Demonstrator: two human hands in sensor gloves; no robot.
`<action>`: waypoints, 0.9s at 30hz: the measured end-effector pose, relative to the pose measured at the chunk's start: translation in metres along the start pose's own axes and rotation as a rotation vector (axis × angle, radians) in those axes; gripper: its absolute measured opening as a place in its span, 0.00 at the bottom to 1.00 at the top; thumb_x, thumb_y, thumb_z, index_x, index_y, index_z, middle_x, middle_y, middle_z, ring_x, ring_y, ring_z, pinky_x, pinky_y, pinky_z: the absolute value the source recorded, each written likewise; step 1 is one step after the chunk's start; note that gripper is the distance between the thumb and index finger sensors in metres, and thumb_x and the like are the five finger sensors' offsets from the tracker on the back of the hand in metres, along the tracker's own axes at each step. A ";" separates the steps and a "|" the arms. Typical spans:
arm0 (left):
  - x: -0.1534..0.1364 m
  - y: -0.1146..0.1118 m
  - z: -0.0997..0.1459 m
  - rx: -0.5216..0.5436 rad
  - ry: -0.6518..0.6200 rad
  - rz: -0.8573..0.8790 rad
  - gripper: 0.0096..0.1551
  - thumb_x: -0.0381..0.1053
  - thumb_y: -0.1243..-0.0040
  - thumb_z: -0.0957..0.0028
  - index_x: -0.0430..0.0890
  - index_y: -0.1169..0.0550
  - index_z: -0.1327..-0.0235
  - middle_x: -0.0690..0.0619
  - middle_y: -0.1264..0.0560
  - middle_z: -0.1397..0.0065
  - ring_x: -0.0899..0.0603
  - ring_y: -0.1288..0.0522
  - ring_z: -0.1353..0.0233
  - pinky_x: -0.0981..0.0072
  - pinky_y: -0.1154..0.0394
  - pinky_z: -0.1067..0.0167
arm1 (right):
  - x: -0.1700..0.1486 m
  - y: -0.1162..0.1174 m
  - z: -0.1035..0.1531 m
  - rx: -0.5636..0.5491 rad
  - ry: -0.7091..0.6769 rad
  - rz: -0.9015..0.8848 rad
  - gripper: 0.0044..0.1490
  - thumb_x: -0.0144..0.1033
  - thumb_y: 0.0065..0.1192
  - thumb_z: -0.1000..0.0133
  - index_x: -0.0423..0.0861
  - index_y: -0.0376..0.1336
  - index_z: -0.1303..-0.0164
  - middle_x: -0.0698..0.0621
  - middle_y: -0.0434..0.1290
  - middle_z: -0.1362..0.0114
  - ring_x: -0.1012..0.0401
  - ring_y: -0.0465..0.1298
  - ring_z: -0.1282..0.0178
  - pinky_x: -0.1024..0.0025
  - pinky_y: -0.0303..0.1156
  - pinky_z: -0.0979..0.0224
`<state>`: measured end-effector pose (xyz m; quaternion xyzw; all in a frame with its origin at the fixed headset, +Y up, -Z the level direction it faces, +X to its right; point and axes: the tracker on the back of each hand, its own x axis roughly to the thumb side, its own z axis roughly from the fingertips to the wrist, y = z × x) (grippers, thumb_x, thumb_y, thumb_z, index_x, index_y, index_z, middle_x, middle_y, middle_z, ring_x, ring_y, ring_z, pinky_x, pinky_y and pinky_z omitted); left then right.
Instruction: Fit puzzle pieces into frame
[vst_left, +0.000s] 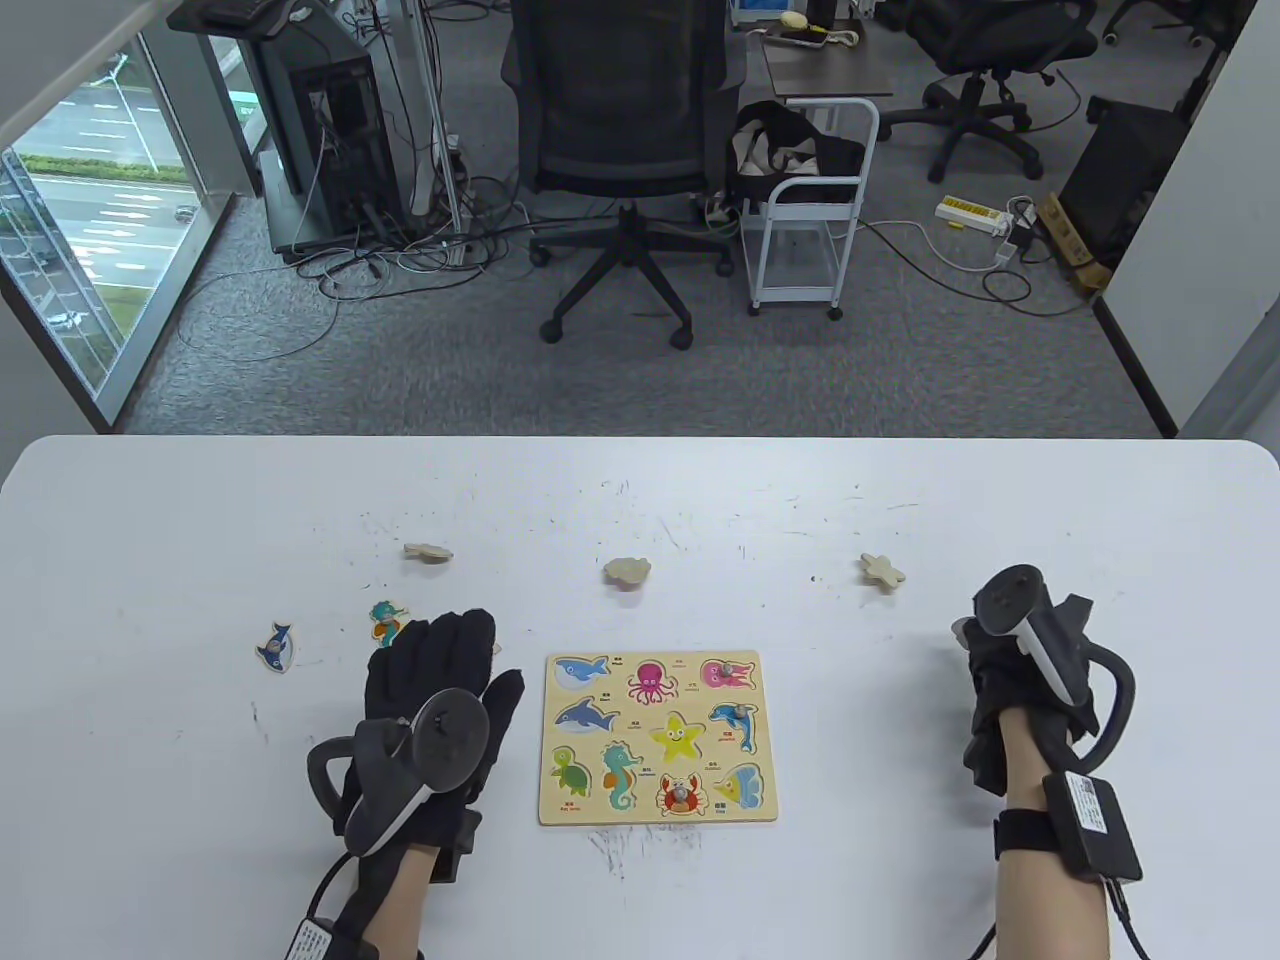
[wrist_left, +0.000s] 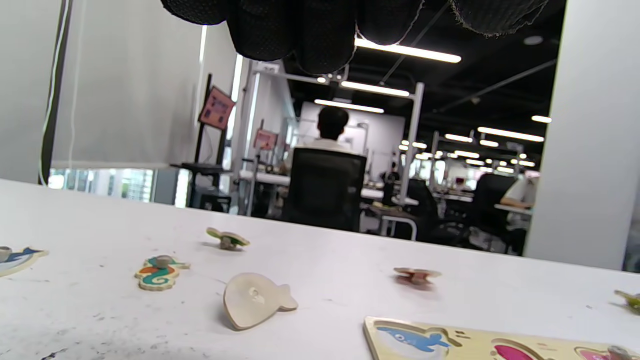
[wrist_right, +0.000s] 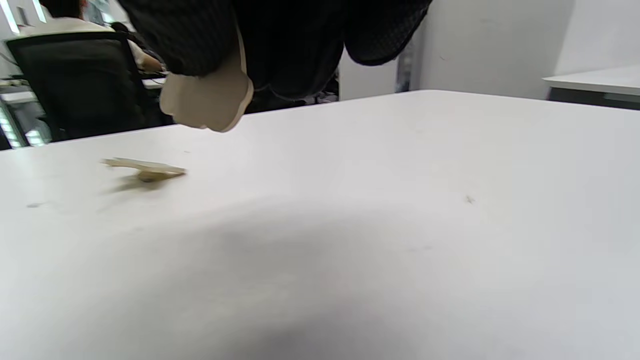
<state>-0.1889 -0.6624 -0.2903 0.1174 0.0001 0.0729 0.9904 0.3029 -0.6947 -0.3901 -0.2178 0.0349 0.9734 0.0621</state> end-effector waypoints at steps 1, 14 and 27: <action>0.003 0.000 0.001 0.001 -0.010 -0.002 0.42 0.73 0.50 0.44 0.60 0.36 0.16 0.52 0.31 0.13 0.37 0.36 0.14 0.40 0.39 0.18 | 0.009 -0.007 0.012 -0.020 -0.041 -0.020 0.29 0.50 0.70 0.49 0.64 0.66 0.37 0.63 0.77 0.35 0.62 0.80 0.35 0.55 0.71 0.25; 0.044 0.014 0.016 0.012 -0.138 0.042 0.45 0.73 0.48 0.44 0.60 0.41 0.14 0.53 0.33 0.12 0.38 0.36 0.13 0.42 0.40 0.17 | 0.092 -0.024 0.148 0.003 -0.497 -0.427 0.27 0.50 0.69 0.48 0.62 0.68 0.37 0.62 0.79 0.36 0.62 0.81 0.37 0.55 0.72 0.26; 0.109 0.013 0.031 -0.039 -0.285 0.069 0.49 0.73 0.45 0.45 0.58 0.44 0.13 0.55 0.34 0.11 0.39 0.37 0.12 0.42 0.40 0.16 | 0.115 -0.017 0.170 0.041 -0.581 -0.596 0.27 0.50 0.69 0.47 0.60 0.69 0.37 0.61 0.80 0.38 0.62 0.82 0.39 0.55 0.73 0.28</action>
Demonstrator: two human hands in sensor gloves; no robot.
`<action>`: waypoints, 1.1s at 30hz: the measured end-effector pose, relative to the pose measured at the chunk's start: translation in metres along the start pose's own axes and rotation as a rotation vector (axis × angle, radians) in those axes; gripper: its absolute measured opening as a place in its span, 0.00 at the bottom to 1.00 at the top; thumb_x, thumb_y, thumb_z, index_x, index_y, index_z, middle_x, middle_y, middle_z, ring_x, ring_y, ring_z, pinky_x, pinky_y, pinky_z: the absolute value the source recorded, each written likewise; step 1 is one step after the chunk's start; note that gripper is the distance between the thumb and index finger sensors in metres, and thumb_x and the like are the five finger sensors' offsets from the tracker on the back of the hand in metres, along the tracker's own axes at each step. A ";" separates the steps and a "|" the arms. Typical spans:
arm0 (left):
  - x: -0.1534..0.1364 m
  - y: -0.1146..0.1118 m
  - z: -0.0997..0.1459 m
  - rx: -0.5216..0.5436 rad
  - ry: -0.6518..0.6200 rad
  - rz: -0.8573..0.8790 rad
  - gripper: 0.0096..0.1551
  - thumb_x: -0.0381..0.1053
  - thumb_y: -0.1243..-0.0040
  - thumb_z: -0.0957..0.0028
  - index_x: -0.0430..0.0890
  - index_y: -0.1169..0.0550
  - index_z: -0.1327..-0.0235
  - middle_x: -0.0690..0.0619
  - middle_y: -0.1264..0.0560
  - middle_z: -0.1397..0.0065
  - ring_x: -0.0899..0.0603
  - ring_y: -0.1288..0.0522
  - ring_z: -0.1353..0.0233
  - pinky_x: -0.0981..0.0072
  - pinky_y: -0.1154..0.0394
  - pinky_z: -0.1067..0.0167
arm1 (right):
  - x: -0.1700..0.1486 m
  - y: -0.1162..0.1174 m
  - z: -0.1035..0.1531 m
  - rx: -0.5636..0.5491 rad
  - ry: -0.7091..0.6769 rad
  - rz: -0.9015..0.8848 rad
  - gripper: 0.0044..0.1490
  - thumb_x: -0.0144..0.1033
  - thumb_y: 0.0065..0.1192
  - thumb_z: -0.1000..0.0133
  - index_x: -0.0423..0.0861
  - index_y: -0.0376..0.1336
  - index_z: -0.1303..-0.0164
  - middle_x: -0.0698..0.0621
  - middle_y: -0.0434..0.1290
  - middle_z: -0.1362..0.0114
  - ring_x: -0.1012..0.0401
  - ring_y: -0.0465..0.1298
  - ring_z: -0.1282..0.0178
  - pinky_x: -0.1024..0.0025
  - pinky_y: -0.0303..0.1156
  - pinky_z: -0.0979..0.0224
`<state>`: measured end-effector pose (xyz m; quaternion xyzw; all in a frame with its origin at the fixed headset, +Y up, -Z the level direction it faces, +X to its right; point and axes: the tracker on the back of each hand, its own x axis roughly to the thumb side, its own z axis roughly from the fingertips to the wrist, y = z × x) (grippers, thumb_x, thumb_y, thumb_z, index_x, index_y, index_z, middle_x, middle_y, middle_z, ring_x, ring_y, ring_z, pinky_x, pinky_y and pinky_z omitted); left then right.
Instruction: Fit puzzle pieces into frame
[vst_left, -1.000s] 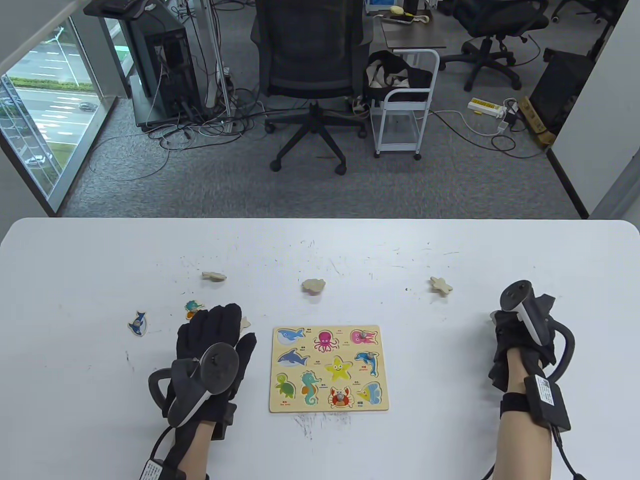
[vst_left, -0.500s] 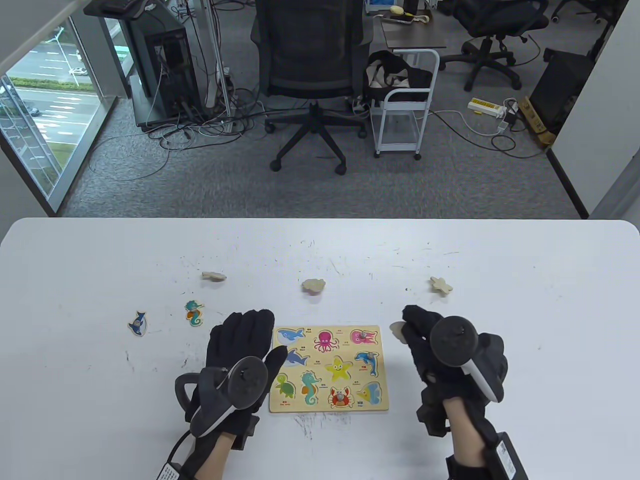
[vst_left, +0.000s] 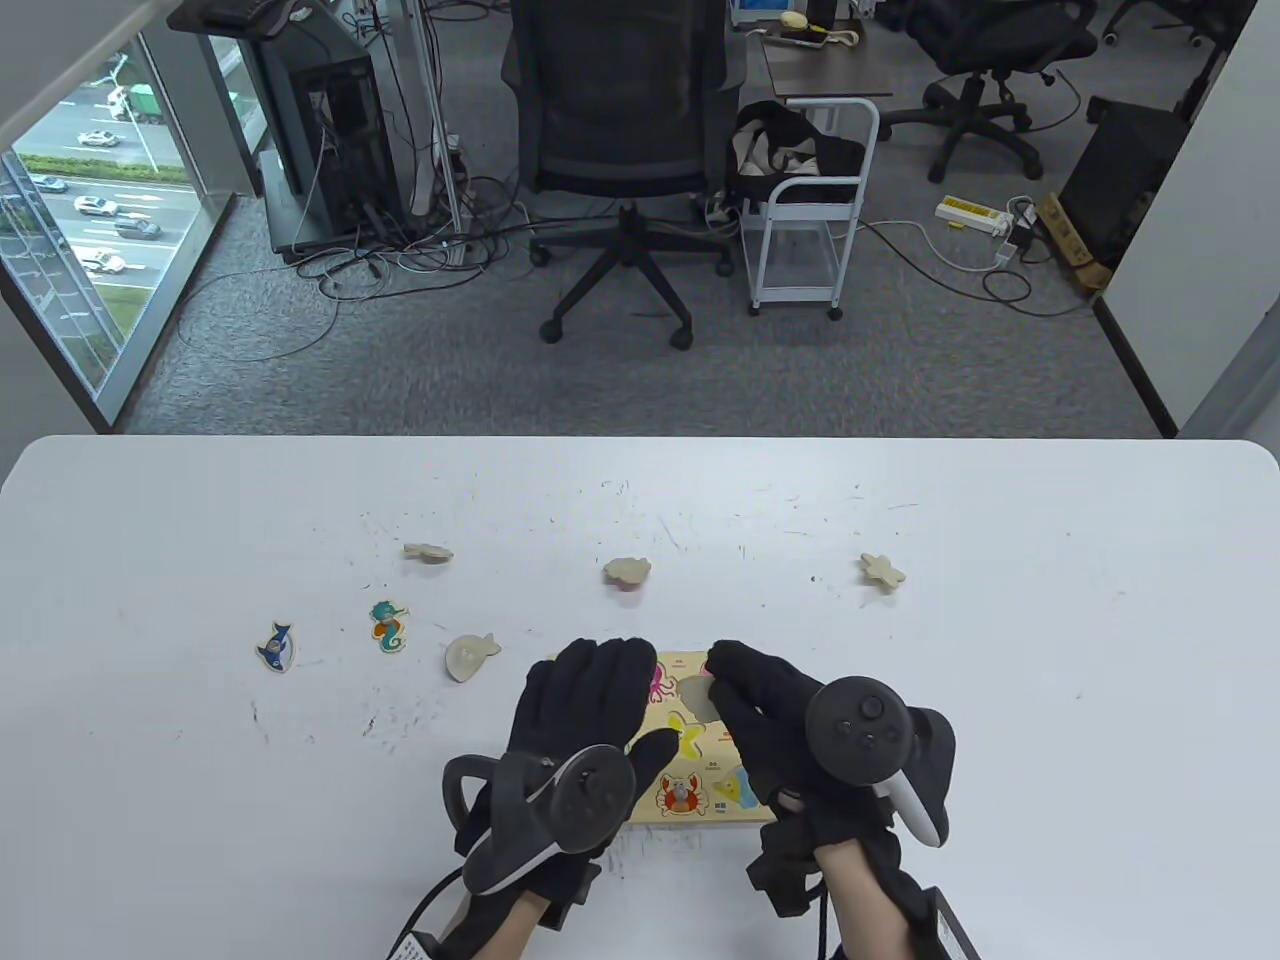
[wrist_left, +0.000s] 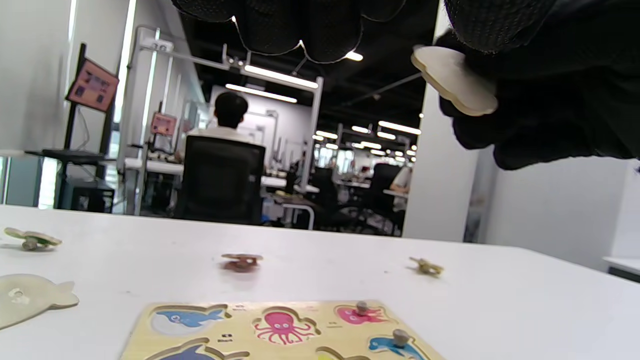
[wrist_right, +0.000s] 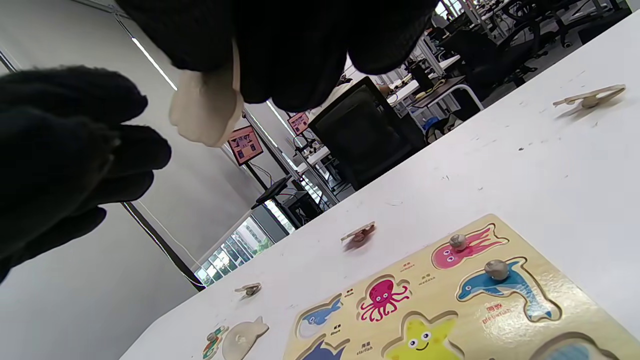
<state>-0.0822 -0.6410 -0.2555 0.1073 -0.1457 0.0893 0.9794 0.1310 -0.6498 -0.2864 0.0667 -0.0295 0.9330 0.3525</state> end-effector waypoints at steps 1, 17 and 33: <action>0.003 -0.002 -0.001 -0.004 0.002 -0.009 0.49 0.73 0.45 0.45 0.58 0.44 0.13 0.55 0.34 0.11 0.39 0.37 0.12 0.42 0.40 0.16 | 0.000 0.001 0.000 0.004 0.001 -0.005 0.26 0.50 0.69 0.47 0.60 0.69 0.37 0.61 0.80 0.38 0.62 0.82 0.39 0.55 0.74 0.28; 0.011 -0.014 0.007 0.078 0.005 -0.119 0.48 0.72 0.42 0.47 0.50 0.36 0.17 0.54 0.24 0.20 0.42 0.24 0.21 0.44 0.30 0.22 | 0.022 0.020 0.011 0.028 -0.057 -0.001 0.29 0.52 0.69 0.48 0.57 0.69 0.37 0.59 0.82 0.39 0.61 0.84 0.42 0.55 0.75 0.31; -0.051 -0.021 -0.007 -0.211 -0.107 0.897 0.47 0.69 0.47 0.41 0.52 0.45 0.13 0.51 0.34 0.11 0.38 0.34 0.14 0.40 0.37 0.19 | 0.009 0.008 0.006 0.074 -0.237 -0.277 0.31 0.51 0.67 0.47 0.58 0.65 0.32 0.59 0.77 0.32 0.59 0.80 0.34 0.53 0.71 0.26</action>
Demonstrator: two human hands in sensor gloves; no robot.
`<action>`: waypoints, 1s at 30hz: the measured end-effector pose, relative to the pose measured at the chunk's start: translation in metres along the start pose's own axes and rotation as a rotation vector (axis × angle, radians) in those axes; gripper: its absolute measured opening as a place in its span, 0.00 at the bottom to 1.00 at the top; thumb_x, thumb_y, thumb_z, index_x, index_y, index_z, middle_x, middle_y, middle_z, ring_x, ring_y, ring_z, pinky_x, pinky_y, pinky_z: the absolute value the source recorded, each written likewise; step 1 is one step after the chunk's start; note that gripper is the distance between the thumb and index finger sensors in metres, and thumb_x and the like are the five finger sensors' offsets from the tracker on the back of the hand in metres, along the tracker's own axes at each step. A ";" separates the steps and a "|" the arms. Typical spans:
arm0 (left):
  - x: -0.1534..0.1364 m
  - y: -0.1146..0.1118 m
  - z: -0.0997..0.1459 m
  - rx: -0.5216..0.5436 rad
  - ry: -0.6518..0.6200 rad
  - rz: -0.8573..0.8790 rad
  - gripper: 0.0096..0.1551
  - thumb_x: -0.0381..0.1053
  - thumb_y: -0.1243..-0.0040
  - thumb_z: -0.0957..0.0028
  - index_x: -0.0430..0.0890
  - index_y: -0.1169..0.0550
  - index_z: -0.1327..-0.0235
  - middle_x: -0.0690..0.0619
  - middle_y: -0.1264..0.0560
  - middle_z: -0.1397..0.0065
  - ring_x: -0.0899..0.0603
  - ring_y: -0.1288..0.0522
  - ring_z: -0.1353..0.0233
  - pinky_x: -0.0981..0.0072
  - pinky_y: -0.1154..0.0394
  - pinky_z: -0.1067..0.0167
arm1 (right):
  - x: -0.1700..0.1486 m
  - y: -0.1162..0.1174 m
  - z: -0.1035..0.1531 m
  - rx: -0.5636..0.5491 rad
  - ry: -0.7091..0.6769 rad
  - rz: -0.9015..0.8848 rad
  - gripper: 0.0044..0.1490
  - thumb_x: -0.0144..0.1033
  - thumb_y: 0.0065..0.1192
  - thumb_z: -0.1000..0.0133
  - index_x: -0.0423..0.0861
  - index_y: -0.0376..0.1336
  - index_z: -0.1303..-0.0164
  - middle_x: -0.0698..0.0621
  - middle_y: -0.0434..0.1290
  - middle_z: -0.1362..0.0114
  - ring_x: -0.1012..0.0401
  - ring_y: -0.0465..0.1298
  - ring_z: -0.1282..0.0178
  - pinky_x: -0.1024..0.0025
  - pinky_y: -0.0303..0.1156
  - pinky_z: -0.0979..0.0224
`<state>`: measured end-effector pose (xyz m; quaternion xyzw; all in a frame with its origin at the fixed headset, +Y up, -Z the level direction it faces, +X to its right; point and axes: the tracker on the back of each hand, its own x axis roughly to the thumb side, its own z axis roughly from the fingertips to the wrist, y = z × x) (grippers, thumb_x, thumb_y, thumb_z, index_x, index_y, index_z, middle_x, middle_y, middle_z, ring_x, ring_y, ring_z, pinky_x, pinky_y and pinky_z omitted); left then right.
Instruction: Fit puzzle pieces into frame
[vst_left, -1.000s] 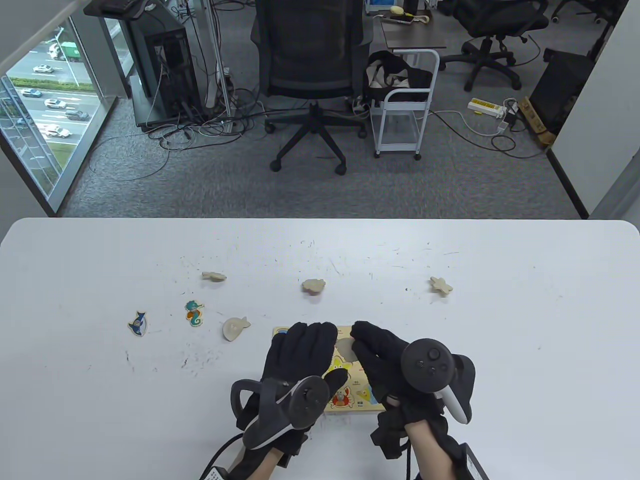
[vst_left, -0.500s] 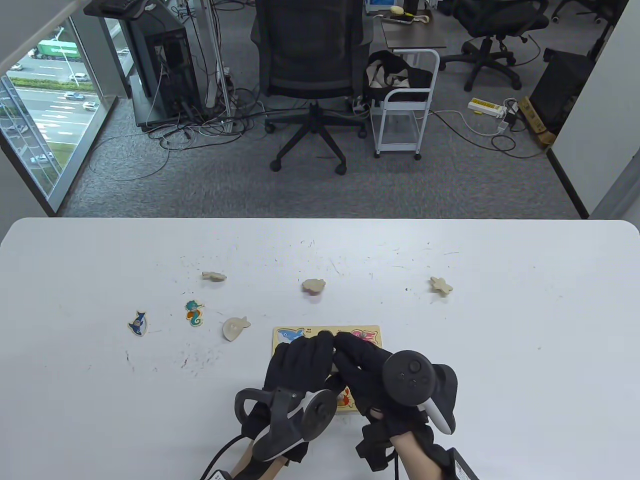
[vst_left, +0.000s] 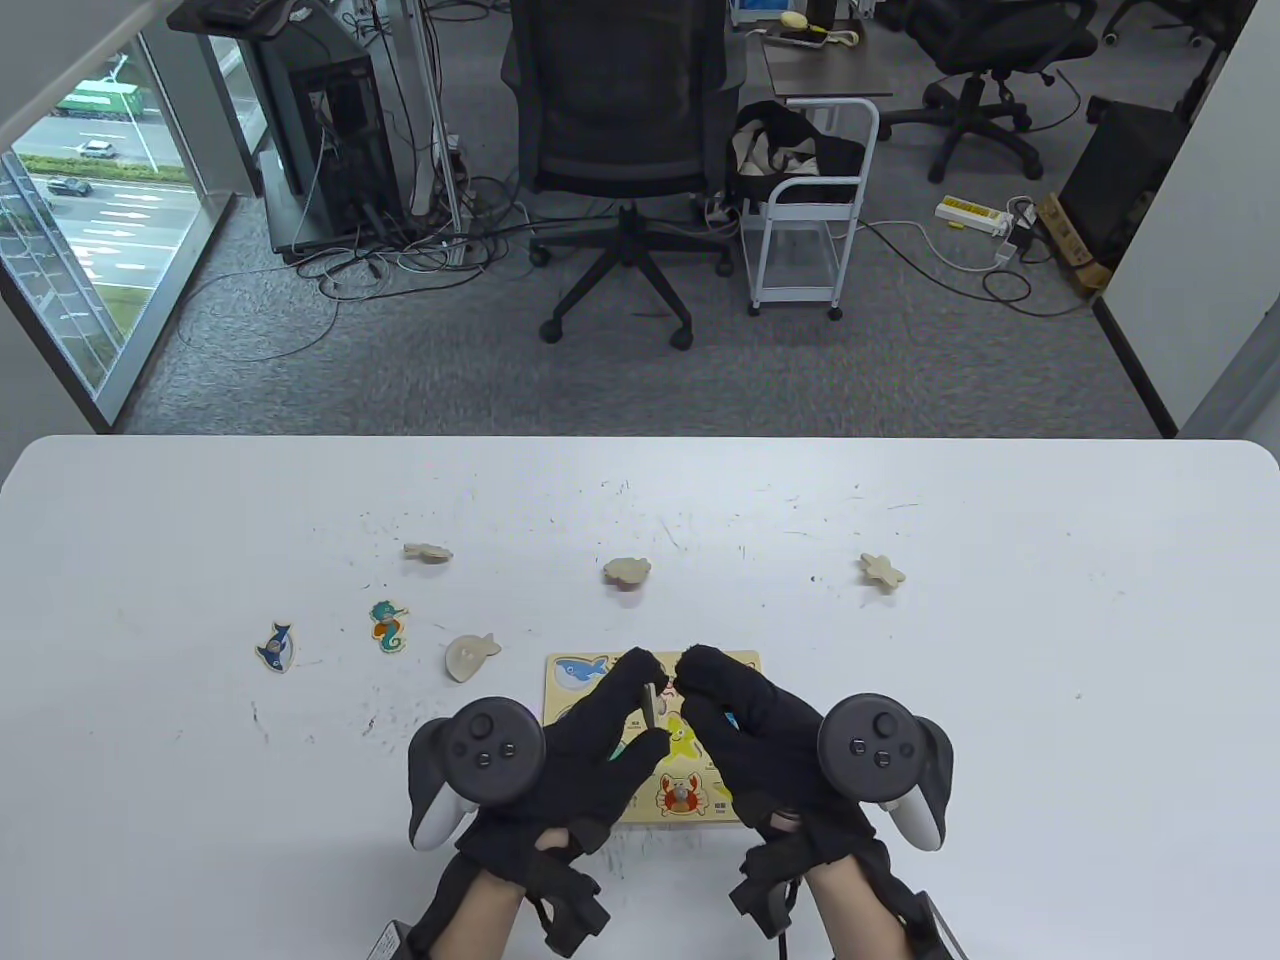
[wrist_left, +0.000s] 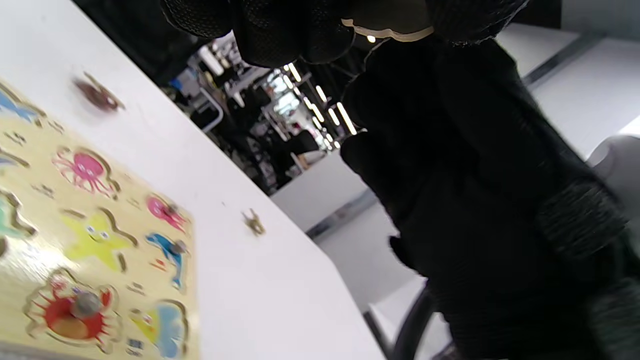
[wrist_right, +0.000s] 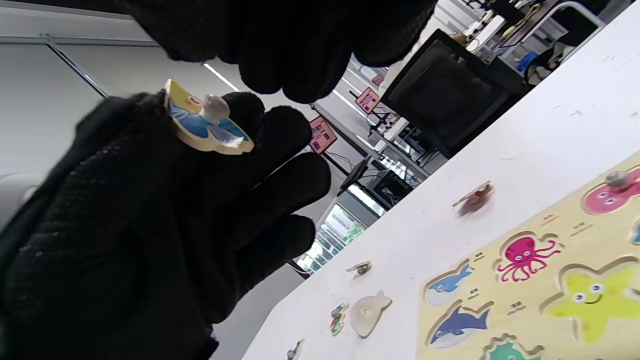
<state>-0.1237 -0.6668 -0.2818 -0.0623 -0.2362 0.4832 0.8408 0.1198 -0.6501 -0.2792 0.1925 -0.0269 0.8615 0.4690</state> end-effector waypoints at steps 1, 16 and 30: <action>-0.001 0.000 0.000 -0.010 -0.011 0.021 0.47 0.68 0.48 0.41 0.52 0.47 0.13 0.51 0.36 0.11 0.38 0.35 0.14 0.40 0.37 0.18 | 0.000 0.001 0.000 0.004 -0.014 -0.013 0.31 0.51 0.67 0.47 0.58 0.65 0.33 0.59 0.77 0.33 0.59 0.80 0.35 0.53 0.71 0.26; 0.000 -0.006 -0.004 -0.123 -0.075 0.064 0.48 0.66 0.50 0.40 0.52 0.51 0.12 0.52 0.42 0.08 0.37 0.41 0.11 0.38 0.40 0.17 | 0.003 0.005 0.001 0.022 -0.026 0.022 0.29 0.52 0.71 0.49 0.61 0.67 0.37 0.61 0.78 0.36 0.61 0.80 0.37 0.54 0.72 0.27; -0.002 0.024 0.006 0.181 0.063 -0.448 0.43 0.70 0.48 0.42 0.56 0.38 0.15 0.50 0.32 0.12 0.36 0.33 0.15 0.37 0.37 0.20 | 0.005 -0.007 0.006 -0.104 0.017 0.320 0.27 0.50 0.73 0.50 0.63 0.69 0.39 0.61 0.79 0.36 0.61 0.81 0.37 0.54 0.72 0.26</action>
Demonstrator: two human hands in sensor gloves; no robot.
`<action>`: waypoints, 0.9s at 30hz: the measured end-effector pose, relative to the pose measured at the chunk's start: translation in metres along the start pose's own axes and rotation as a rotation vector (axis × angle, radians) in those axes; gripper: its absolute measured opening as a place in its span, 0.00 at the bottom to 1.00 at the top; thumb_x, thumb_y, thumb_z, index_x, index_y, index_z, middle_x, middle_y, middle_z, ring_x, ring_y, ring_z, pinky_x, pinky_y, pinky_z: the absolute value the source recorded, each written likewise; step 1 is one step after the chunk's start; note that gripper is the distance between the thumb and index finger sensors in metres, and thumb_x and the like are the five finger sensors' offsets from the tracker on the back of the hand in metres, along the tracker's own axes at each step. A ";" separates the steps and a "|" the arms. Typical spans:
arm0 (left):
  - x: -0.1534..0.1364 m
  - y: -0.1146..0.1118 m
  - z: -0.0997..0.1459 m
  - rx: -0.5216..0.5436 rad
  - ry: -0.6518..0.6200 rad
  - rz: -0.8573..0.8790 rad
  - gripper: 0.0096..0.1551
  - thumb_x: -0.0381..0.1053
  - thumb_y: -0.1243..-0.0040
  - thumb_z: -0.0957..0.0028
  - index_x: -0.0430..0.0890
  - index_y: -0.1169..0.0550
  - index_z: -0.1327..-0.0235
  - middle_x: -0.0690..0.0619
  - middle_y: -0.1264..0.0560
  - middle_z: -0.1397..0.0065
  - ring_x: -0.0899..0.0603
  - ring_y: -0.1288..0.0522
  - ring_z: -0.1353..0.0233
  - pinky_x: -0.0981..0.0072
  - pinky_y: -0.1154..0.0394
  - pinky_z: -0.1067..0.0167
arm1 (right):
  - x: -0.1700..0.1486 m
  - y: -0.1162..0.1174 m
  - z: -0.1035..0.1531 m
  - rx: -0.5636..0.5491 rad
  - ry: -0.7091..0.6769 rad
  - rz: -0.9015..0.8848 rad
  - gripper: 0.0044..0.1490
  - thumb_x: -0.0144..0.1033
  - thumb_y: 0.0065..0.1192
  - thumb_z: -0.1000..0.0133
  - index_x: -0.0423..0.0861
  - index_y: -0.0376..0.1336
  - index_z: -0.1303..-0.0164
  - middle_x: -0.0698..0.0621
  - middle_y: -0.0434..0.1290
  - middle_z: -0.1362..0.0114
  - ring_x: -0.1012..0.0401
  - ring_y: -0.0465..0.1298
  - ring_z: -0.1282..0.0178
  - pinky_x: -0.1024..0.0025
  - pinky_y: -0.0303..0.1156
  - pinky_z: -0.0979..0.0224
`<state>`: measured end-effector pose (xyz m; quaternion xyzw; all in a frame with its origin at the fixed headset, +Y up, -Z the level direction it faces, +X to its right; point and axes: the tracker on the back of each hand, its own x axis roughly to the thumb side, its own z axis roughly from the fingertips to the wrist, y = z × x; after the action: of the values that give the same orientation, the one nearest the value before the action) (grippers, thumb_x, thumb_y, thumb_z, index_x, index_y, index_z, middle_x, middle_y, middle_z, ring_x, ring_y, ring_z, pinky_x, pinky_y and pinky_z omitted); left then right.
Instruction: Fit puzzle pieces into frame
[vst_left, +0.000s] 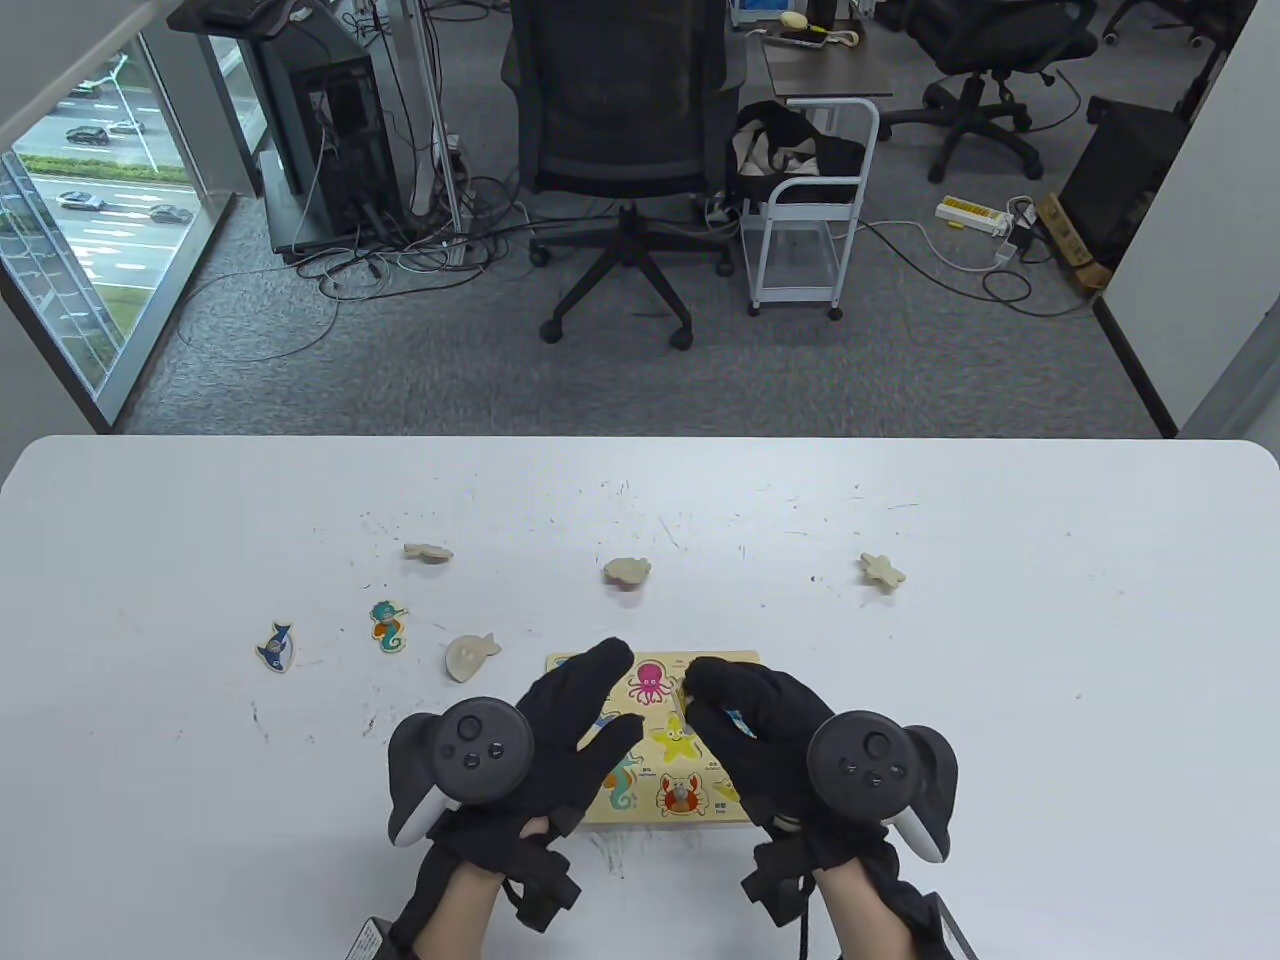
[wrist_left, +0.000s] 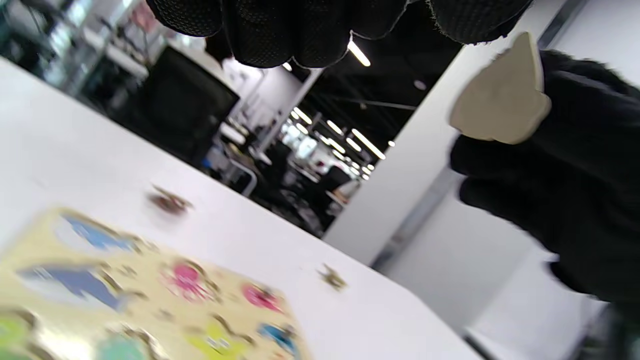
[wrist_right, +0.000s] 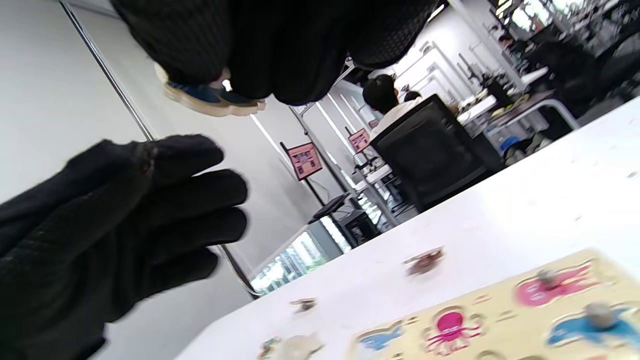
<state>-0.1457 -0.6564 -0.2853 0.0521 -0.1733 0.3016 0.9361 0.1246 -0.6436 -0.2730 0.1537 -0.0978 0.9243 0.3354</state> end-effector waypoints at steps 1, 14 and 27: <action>-0.002 0.005 0.001 0.041 0.025 -0.070 0.42 0.70 0.48 0.42 0.56 0.37 0.15 0.50 0.32 0.13 0.37 0.33 0.15 0.37 0.37 0.20 | 0.001 0.000 0.000 0.001 0.010 0.041 0.27 0.50 0.73 0.50 0.63 0.69 0.39 0.61 0.79 0.36 0.61 0.81 0.37 0.54 0.72 0.26; -0.033 0.045 0.009 0.246 0.213 -0.416 0.42 0.72 0.50 0.43 0.58 0.37 0.15 0.51 0.33 0.11 0.36 0.35 0.14 0.36 0.38 0.20 | -0.025 0.031 0.011 0.198 0.096 0.721 0.27 0.50 0.72 0.50 0.64 0.69 0.39 0.63 0.78 0.35 0.62 0.80 0.36 0.54 0.71 0.25; -0.039 0.043 0.005 0.235 0.229 -0.407 0.42 0.72 0.51 0.43 0.60 0.37 0.15 0.52 0.33 0.11 0.38 0.35 0.13 0.36 0.38 0.19 | -0.049 0.081 0.024 0.362 0.081 0.870 0.28 0.51 0.72 0.51 0.64 0.68 0.39 0.63 0.78 0.36 0.62 0.80 0.36 0.55 0.71 0.25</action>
<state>-0.2015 -0.6439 -0.2946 0.1600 -0.0160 0.1292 0.9785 0.1134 -0.7406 -0.2741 0.1184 0.0226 0.9864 -0.1115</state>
